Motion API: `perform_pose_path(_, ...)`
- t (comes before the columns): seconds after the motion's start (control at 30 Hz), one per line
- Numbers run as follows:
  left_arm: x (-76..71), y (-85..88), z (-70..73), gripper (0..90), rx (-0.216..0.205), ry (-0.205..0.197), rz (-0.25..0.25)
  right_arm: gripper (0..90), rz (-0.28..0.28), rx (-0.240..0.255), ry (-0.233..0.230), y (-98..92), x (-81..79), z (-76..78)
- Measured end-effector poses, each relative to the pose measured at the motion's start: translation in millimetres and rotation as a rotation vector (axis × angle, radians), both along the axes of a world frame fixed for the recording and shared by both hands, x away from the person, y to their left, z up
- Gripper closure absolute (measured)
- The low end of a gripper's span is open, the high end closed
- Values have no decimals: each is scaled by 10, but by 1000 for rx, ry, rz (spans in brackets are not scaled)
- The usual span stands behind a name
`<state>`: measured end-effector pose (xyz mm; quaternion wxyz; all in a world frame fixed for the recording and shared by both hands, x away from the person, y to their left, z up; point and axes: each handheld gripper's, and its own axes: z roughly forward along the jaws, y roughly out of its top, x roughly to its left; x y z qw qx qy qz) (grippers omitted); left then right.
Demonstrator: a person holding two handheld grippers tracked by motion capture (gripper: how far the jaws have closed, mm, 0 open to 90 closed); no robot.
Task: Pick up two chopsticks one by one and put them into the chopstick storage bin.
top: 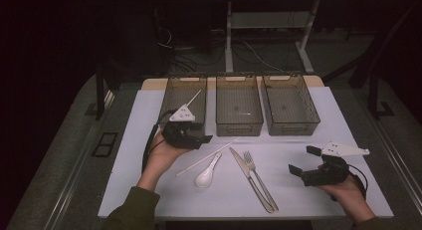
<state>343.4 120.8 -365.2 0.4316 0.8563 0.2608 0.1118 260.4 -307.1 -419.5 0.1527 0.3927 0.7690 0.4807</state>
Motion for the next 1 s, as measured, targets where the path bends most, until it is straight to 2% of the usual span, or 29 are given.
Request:
perform_pose_path(0.1,-67,25,-110,442,-13,3,10,9,0,1,0,2,-1,1)
perform_pose_path(0.37,-196,93,-344,545,7,25,24,8,-2,-2,1,8,-7,4)
perform_pose_path(0.47,-212,101,-438,588,22,51,26,8,-2,-4,1,5,-7,3)
perform_pose_path(0.53,-213,106,-474,609,44,62,18,9,1,-8,-8,3,-5,2)
perform_pose_path(0.67,-195,83,-531,656,39,92,6,9,-1,-6,2,13,-11,4)
perform_pose_path(0.73,-189,64,-550,676,58,94,7,9,0,-5,3,15,-9,2)
perform_pose_path(0.87,-139,35,-617,720,56,113,13,8,1,-6,6,16,-8,0)
perform_pose_path(1.0,-98,-3,-683,740,87,119,12,9,4,-10,2,14,-2,-4)
